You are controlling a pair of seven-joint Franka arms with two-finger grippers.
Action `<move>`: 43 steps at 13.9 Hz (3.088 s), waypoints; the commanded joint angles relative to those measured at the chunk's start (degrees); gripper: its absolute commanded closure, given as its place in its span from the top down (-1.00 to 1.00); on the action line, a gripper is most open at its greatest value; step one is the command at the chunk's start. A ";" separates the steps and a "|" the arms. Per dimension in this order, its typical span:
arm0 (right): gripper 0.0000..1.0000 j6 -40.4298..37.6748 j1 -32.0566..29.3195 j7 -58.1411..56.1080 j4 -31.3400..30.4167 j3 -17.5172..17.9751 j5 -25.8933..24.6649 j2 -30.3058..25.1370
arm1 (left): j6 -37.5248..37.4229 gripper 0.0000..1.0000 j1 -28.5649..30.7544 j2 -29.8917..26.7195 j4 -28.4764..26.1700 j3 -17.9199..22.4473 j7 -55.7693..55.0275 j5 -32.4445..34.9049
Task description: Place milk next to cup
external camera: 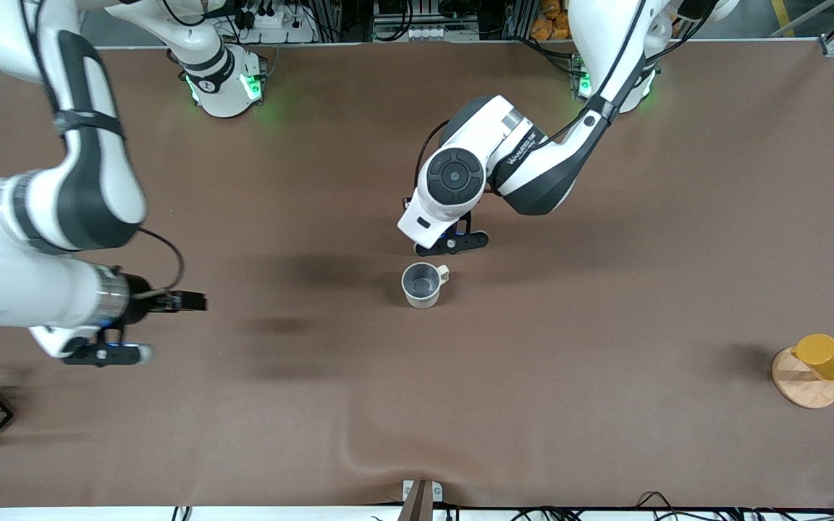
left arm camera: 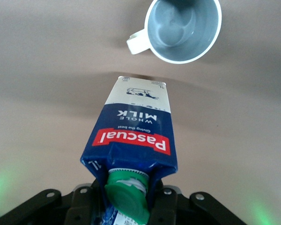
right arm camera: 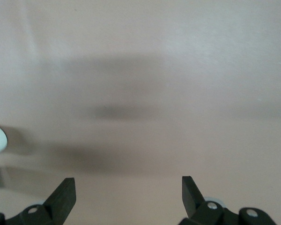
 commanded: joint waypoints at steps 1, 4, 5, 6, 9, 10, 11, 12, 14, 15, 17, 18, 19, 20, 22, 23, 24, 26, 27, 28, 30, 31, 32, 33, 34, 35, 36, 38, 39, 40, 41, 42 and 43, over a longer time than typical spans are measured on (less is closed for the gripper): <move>1.00 -3.44 -3.37 -1.95 -1.29 1.15 -0.63 -4.79 | 1.63 -0.36 -1.40 1.88 2.09 0.96 -0.93 -1.16; 1.00 -3.89 -4.52 -2.82 -4.44 1.15 -1.25 -9.27 | 3.39 -0.36 -1.49 2.67 2.09 0.96 -0.76 -0.99; 1.00 -3.89 -5.22 -3.27 -4.89 1.24 -1.34 -10.41 | 3.66 -0.35 -1.58 2.85 2.09 0.96 -0.75 -0.99; 1.00 -3.97 -5.48 -3.53 -5.50 1.32 -1.42 -11.55 | 3.66 -0.32 -1.49 3.11 2.09 0.96 -0.67 -0.90; 1.00 -3.71 -6.45 -3.53 -9.19 1.68 -2.22 -16.48 | 3.66 0.42 -1.49 3.46 2.09 0.96 -0.67 -0.81; 1.00 -4.06 -6.98 -3.53 -9.11 1.68 -2.22 -17.27 | 3.75 0.99 -1.49 3.46 2.01 0.96 -0.58 -0.64; 1.00 -4.41 -7.94 -4.06 -9.20 1.94 -2.13 -18.58 | 4.10 1.00 -1.49 3.38 2.01 0.96 -0.58 -0.64; 1.00 -4.85 -8.82 -5.80 -9.20 2.46 -2.22 -19.82 | 4.10 1.00 -1.49 3.29 2.09 0.96 -0.58 -0.64; 1.00 -5.81 -10.40 -6.96 -9.55 2.55 -2.13 -22.10 | 3.84 1.00 -1.49 2.68 2.01 1.05 -0.67 -0.64; 1.00 -7.04 -11.28 -6.79 -9.99 2.55 -2.13 -23.59 | 3.32 1.00 -1.49 2.24 2.01 1.05 -0.67 -0.55; 1.00 -7.49 -13.21 -7.05 -12.08 3.25 -2.13 -27.28 | 1.83 1.00 -1.40 -0.65 1.92 1.05 -0.67 0.32; 1.00 -7.49 -14.87 -6.96 -13.40 4.39 -2.04 -28.60 | -0.19 1.00 -0.97 -2.23 2.01 1.05 -0.58 1.38; 1.00 -8.36 -15.50 -6.70 -14.11 5.10 -2.04 -29.14 | -1.86 1.00 -0.44 -3.99 2.01 1.05 -0.49 1.82; 1.00 -9.07 -15.42 -6.70 -14.21 5.10 -2.04 -29.32 | -3.18 1.00 1.31 -6.36 2.01 1.57 -0.23 2.09; 1.00 -8.64 -15.42 -6.87 -14.12 5.10 -2.13 -29.32 | -3.72 1.00 6.48 -11.89 1.74 2.02 4.05 3.92; 1.00 -8.81 -14.98 -6.87 -14.21 4.76 -2.22 -29.41 | -4.68 1.00 9.64 -14.35 1.13 2.10 7.65 4.54; 1.00 -8.90 -14.54 -6.79 -14.03 4.32 -2.22 -29.41 | -6.52 1.00 12.63 -16.03 0.95 2.10 11.08 4.90; 1.00 -9.07 -12.26 -6.79 -13.68 3.18 -2.74 -29.58 | -9.42 1.00 19.57 -18.93 0.69 2.10 17.68 5.08; 1.00 -9.16 -11.21 -6.79 -13.77 2.04 -2.74 -30.02 | -10.39 1.00 22.04 -19.99 0.43 2.02 19.01 5.86; 1.00 -9.16 -10.24 -6.79 -13.77 1.16 -2.74 -30.02 | -10.84 1.00 23.81 -20.87 0.42 2.02 19.89 6.65; 1.00 -9.16 -8.66 -6.87 -13.77 -0.86 -2.74 -29.94 | -10.93 1.00 26.80 -23.07 -1.14 1.93 20.34 6.83; 1.00 -9.07 -7.95 -6.87 -13.77 -1.40 -2.74 -29.94 | -10.93 1.00 28.20 -23.95 -1.94 1.75 20.43 6.92; 1.00 -9.16 -7.77 -6.87 -13.86 -1.40 -2.83 -30.11 | -11.02 1.00 28.65 -24.83 -2.47 1.84 20.69 7.01; 1.00 -9.07 -7.60 -6.79 -13.94 -1.40 -2.83 -30.11 | -11.36 1.00 29.88 -25.62 -2.91 2.10 21.56 7.01; 1.00 -8.90 -7.60 -6.79 -14.03 -1.40 -2.83 -30.11 | -11.80 1.00 31.19 -25.89 -2.83 2.02 22.35 7.01; 1.00 -8.98 -7.60 -6.79 -14.03 -1.40 -2.92 -30.02 | -13.11 1.00 32.25 -26.59 -2.74 2.10 23.40 7.01; 1.00 -8.81 -7.68 -6.87 -14.03 -1.40 -2.92 -29.85 | -14.34 1.00 34.09 -27.12 -3.00 1.93 25.07 7.01; 1.00 -8.90 -7.60 -6.79 -14.03 -1.31 -3.09 -29.85 | -15.76 1.00 36.12 -28.69 -3.53 1.93 28.24 7.01; 1.00 -8.81 -7.60 -6.79 -13.95 -1.23 -3.10 -29.59 | -15.33 1.00 36.13 -30.88 -6.14 2.45 29.21 7.01; 1.00 -8.90 -7.68 -6.87 -13.77 -1.05 -3.18 -29.58 | -14.45 1.00 36.21 -32.82 -8.78 3.32 29.83 7.10; 1.00 -8.72 -7.60 -6.87 -13.77 -0.70 -3.97 -29.58 | -13.57 1.00 36.04 -35.44 -11.50 4.38 31.66 7.01; 1.00 -8.55 -7.42 -6.53 -13.68 0.26 -6.58 -29.58 | -13.39 1.00 35.43 -36.08 -12.14 5.78 33.50 7.01; 1.00 -8.28 -7.42 -6.26 -13.68 0.97 -8.26 -29.58 | -13.30 1.00 35.08 -36.00 -12.06 6.32 33.87 7.01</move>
